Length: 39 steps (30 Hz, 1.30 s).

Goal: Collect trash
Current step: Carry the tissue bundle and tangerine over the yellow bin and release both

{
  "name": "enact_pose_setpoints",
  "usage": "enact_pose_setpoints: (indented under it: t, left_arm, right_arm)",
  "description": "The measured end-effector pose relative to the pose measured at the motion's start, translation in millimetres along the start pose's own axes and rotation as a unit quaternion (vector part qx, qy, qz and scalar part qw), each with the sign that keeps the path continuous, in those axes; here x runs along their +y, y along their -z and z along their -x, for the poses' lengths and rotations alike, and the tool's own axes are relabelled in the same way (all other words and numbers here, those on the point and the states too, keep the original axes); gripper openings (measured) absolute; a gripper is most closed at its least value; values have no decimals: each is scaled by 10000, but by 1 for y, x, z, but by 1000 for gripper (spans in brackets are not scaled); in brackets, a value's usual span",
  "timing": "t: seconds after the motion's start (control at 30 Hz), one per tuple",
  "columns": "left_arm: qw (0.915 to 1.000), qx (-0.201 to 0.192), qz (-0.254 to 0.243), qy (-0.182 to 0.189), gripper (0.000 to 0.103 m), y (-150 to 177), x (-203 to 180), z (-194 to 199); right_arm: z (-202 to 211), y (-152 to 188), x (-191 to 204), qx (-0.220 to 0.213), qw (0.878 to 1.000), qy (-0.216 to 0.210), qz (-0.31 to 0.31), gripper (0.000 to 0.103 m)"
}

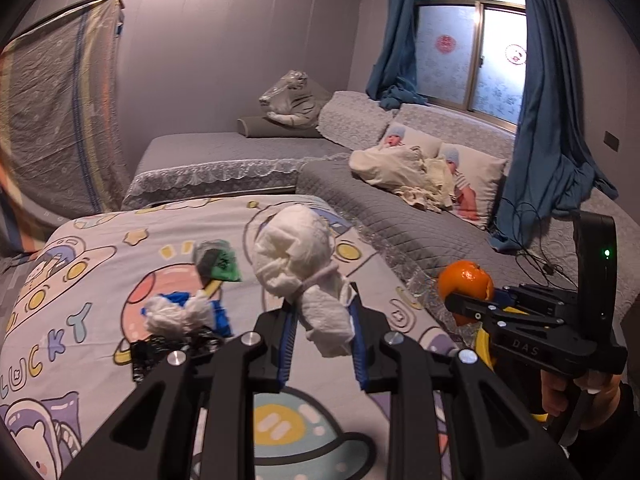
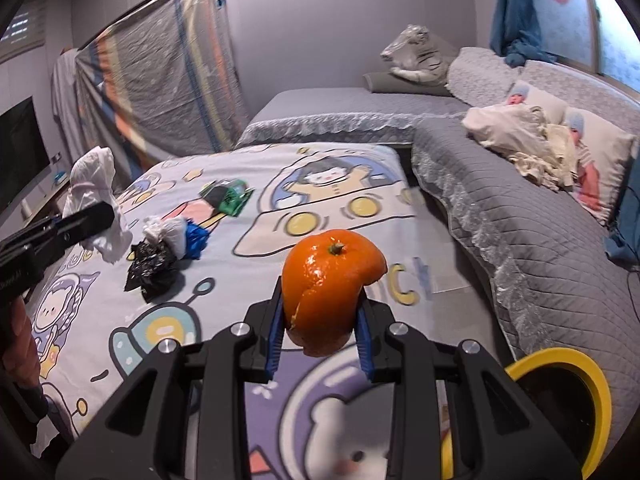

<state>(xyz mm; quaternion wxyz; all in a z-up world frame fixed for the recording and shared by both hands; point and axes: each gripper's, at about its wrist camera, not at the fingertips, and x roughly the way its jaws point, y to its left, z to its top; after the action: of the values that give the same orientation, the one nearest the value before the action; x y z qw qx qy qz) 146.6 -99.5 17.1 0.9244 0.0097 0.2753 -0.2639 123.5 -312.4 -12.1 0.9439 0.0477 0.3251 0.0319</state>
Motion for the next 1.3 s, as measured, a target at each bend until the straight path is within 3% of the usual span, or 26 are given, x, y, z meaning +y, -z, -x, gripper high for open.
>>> enact_pose_setpoints:
  t: [0.7,1.3]
  left_arm:
    - [9887,51,-1029,1093,22,-11,-137,-32]
    - [9726,301,-1716,1539,22,10,-229,-55]
  right_arm:
    - [76,40,-114,-420,9859,1242,-1044,29]
    - [110,88,-168,-321,9699,1877,-1515,30]
